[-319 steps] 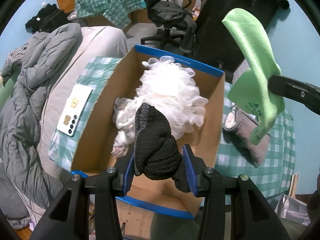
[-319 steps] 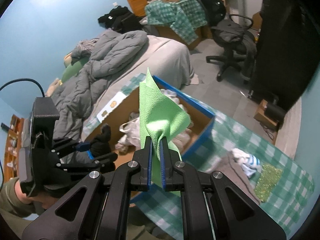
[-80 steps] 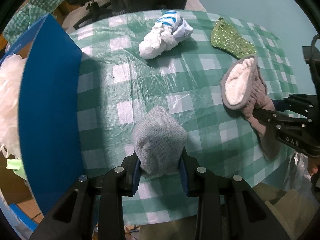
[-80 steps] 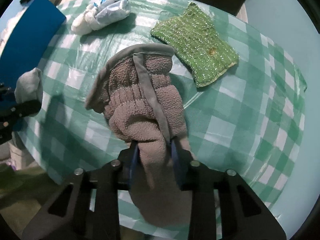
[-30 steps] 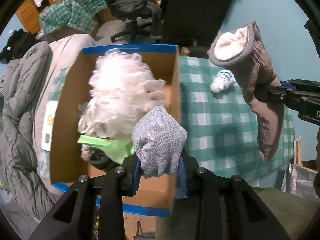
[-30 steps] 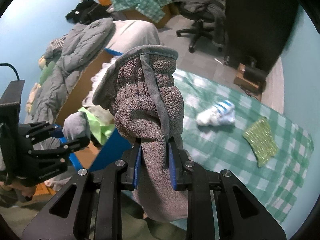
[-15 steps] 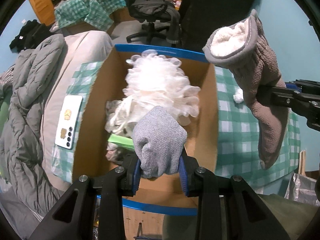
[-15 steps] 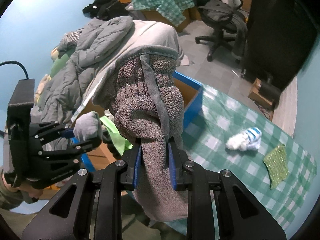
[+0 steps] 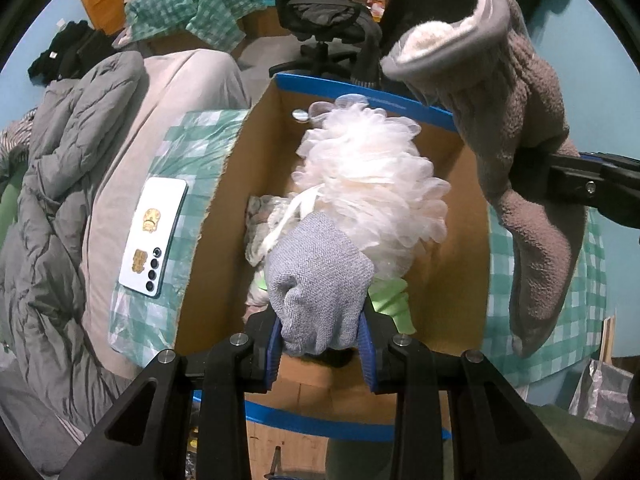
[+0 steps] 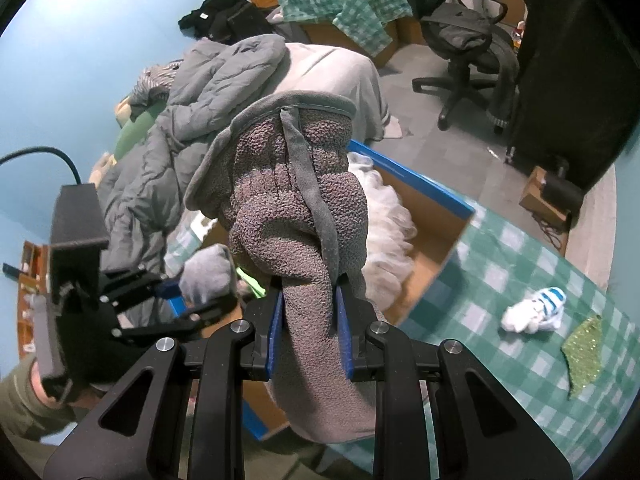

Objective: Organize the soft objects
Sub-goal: 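Open both tools to drop the two grey socks into the box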

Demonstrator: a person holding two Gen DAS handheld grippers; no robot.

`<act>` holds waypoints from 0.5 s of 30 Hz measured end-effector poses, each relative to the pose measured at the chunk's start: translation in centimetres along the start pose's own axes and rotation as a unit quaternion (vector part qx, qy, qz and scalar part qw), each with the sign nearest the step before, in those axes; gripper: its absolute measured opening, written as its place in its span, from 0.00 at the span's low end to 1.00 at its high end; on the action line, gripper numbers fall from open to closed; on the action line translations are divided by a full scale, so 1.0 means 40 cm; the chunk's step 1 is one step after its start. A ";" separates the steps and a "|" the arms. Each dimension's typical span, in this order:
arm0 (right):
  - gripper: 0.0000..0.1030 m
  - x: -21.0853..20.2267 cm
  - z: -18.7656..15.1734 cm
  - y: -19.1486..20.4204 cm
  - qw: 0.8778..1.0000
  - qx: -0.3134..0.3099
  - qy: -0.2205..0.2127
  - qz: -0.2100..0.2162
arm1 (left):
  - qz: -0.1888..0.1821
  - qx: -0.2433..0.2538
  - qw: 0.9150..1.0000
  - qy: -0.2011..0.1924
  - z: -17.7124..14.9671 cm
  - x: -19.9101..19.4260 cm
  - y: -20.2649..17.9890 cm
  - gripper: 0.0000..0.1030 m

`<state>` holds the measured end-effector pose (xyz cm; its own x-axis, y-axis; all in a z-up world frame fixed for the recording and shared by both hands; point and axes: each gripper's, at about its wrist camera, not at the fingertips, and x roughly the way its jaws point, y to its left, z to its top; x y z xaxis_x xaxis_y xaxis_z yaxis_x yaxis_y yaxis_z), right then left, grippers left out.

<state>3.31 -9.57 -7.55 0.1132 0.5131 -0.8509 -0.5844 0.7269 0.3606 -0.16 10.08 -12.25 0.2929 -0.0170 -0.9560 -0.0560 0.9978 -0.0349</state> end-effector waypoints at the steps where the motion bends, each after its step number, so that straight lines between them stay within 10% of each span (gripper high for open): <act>1: 0.21 0.006 0.004 0.005 1.000 0.001 -0.001 0.000 | 0.000 -0.001 1.000 0.000 0.002 0.003 0.007 0.32; 15: 0.21 0.100 0.034 0.035 0.999 0.032 0.000 0.015 | -0.002 -0.008 1.000 0.008 0.018 0.055 0.056 0.32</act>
<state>4.04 -5.86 -9.92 0.0968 0.5352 -0.8392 -0.5357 0.7386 0.4092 1.05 12.32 -14.24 0.2779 -0.0219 -0.9604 -0.0708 0.9966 -0.0432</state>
